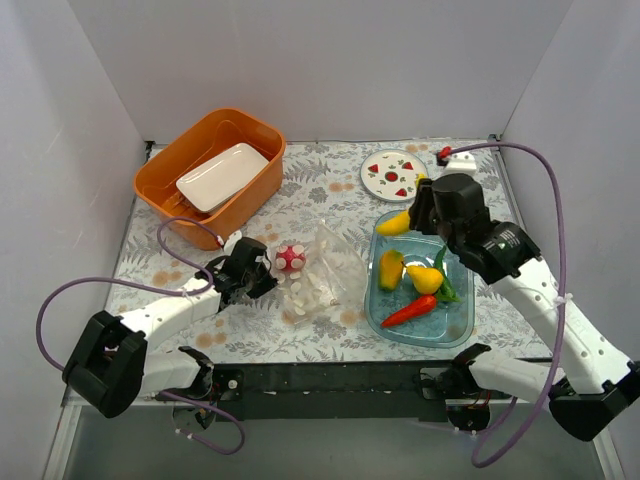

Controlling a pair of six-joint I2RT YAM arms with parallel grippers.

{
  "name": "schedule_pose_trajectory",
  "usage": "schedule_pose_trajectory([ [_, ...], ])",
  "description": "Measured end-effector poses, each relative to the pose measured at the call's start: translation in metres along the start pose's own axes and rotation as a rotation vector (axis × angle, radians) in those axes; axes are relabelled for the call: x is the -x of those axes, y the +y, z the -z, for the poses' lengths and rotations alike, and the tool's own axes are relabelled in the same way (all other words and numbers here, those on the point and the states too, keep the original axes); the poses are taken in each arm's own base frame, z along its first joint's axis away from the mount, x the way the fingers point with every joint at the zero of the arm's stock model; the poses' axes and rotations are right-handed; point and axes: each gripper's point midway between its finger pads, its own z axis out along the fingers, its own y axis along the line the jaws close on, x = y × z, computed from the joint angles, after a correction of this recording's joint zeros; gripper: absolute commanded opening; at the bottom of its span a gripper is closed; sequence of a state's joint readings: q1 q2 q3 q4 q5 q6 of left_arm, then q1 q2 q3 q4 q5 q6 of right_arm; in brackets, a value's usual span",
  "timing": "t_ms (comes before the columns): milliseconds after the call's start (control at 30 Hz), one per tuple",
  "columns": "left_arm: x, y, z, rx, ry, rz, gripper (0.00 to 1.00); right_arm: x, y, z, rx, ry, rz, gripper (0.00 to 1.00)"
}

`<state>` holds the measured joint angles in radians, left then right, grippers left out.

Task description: Open the zip-top bag and remove the fake food

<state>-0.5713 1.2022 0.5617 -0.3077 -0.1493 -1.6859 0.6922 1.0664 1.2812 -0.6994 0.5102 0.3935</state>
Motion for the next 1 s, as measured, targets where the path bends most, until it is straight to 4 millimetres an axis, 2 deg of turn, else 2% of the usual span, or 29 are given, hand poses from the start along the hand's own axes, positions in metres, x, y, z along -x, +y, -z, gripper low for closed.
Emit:
schedule_pose_trajectory([
  [100, 0.002, -0.002, 0.003, -0.008, -0.004, -0.006, 0.00, -0.015, -0.041, -0.020, -0.079, 0.037, -0.095, 0.01],
  [200, 0.005, -0.005, 0.007, -0.022, -0.012, -0.010, 0.00, -0.045, -0.071, -0.044, -0.124, 0.103, -0.189, 0.01],
  [333, 0.008, -0.009, 0.012, -0.040, -0.022, -0.015, 0.00, -0.095, -0.087, -0.069, -0.107, 0.208, -0.311, 0.02],
  [367, 0.008, -0.010, 0.013, -0.042, -0.023, -0.015, 0.00, -0.104, -0.088, -0.072, -0.099, 0.233, -0.333, 0.04],
  [400, 0.008, -0.010, 0.013, -0.046, -0.023, -0.016, 0.00, -0.111, -0.087, -0.075, -0.087, 0.254, -0.353, 0.10],
  [467, 0.008, -0.011, 0.014, -0.050, -0.023, -0.017, 0.00, -0.115, -0.084, -0.080, -0.059, 0.268, -0.384, 0.18],
  [500, 0.008, -0.012, 0.015, -0.052, -0.023, -0.017, 0.00, -0.114, -0.083, -0.082, -0.043, 0.266, -0.396, 0.26],
  [567, 0.009, -0.013, 0.015, -0.057, -0.022, -0.017, 0.00, -0.110, -0.080, -0.084, -0.018, 0.252, -0.410, 0.35],
  [600, 0.009, -0.013, 0.016, -0.059, -0.022, -0.017, 0.00, -0.107, -0.079, -0.085, -0.006, 0.244, -0.415, 0.47],
  [700, 0.009, -0.014, 0.016, -0.063, -0.021, -0.017, 0.00, -0.105, -0.078, -0.085, 0.007, 0.241, -0.419, 0.66],
  [833, 0.010, -0.018, 0.018, -0.074, -0.022, -0.019, 0.00, -0.106, -0.079, -0.084, 0.008, 0.245, -0.412, 0.79],
  [1000, 0.013, -0.025, 0.020, -0.092, -0.022, -0.022, 0.00, -0.111, -0.077, -0.079, 0.015, 0.267, -0.402, 0.79],
])
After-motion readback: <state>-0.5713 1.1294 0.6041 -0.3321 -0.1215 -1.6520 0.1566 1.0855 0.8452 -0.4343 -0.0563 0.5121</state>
